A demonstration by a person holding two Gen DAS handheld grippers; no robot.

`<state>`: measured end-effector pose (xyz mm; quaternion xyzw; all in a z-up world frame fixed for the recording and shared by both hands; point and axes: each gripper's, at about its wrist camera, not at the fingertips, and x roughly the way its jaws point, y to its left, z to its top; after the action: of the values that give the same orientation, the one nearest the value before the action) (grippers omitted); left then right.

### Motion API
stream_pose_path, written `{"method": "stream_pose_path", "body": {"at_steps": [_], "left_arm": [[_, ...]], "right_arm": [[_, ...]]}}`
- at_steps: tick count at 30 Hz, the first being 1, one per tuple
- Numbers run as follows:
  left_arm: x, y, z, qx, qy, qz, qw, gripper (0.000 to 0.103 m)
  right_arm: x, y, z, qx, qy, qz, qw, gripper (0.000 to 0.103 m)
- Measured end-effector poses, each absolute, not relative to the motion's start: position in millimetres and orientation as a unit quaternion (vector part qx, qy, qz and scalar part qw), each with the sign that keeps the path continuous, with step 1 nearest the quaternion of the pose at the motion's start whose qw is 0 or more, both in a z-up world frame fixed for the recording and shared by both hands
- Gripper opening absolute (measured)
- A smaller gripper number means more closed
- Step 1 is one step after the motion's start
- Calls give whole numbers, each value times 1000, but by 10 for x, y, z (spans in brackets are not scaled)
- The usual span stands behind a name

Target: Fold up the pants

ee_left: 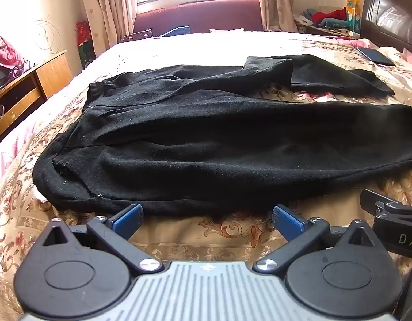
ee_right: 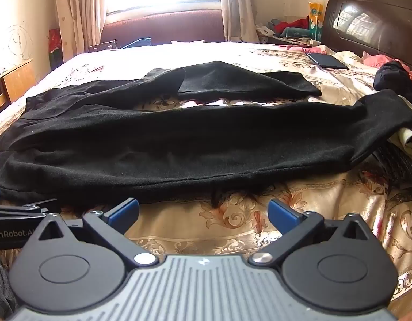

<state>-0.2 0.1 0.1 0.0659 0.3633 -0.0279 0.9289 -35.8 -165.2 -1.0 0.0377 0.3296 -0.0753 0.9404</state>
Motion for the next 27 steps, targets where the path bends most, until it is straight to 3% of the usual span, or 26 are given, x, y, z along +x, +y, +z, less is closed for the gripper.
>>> {"method": "stream_pose_path", "body": {"at_steps": [27], "left_arm": [[20, -2, -57, 60, 377, -39, 923, 103]], "right_arm": [[-305, -1628, -83, 21, 344, -78, 936, 102]]}}
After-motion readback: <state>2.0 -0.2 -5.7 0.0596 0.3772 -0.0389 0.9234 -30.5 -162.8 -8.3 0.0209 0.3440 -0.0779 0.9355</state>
